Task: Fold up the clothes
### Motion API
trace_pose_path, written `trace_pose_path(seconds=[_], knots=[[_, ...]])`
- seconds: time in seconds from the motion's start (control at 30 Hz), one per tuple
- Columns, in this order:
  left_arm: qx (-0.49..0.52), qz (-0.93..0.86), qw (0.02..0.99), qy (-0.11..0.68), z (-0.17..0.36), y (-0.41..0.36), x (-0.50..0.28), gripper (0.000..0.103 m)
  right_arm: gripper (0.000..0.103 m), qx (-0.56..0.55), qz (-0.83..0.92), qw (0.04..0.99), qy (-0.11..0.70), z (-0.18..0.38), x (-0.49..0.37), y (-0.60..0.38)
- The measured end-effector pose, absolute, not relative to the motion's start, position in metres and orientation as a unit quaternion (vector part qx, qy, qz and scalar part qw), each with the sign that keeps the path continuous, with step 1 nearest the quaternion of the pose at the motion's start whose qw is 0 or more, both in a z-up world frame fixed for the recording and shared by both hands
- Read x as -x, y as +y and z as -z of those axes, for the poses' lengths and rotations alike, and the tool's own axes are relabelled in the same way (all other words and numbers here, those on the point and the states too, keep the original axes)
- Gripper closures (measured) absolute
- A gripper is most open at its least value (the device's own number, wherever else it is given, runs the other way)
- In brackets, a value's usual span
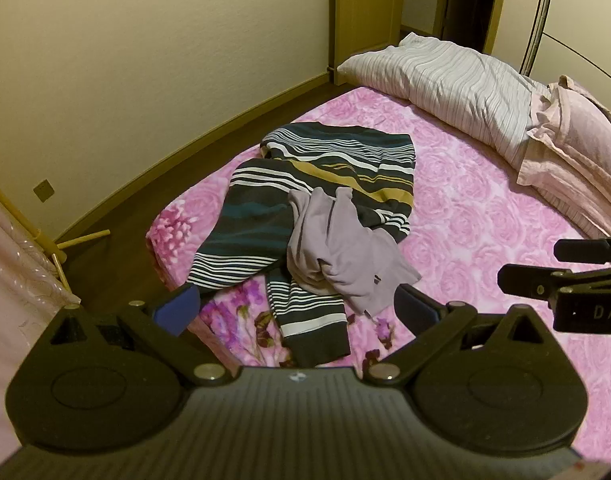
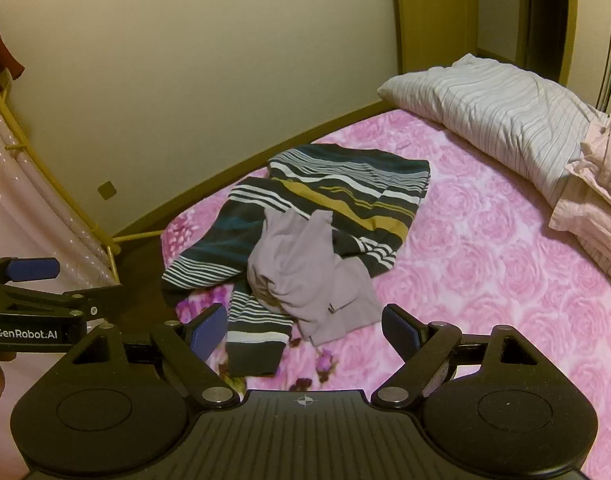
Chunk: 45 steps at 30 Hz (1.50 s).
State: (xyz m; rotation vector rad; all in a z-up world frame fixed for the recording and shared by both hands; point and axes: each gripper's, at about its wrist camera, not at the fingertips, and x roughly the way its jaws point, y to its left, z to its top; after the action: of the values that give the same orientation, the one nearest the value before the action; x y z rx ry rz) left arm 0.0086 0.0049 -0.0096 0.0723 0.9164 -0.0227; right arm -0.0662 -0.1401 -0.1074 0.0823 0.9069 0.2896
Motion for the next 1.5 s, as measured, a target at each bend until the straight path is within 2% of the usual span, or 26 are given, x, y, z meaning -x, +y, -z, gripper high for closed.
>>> trace_pose_path(seconds=[1.5], knots=[[-0.01,0.025,0.894,0.447,0.0073,0.011,-0.0037,0.001,0.021,-0.02,-0.143,0.877,0.458,0.117,0.0632,-0.1397]])
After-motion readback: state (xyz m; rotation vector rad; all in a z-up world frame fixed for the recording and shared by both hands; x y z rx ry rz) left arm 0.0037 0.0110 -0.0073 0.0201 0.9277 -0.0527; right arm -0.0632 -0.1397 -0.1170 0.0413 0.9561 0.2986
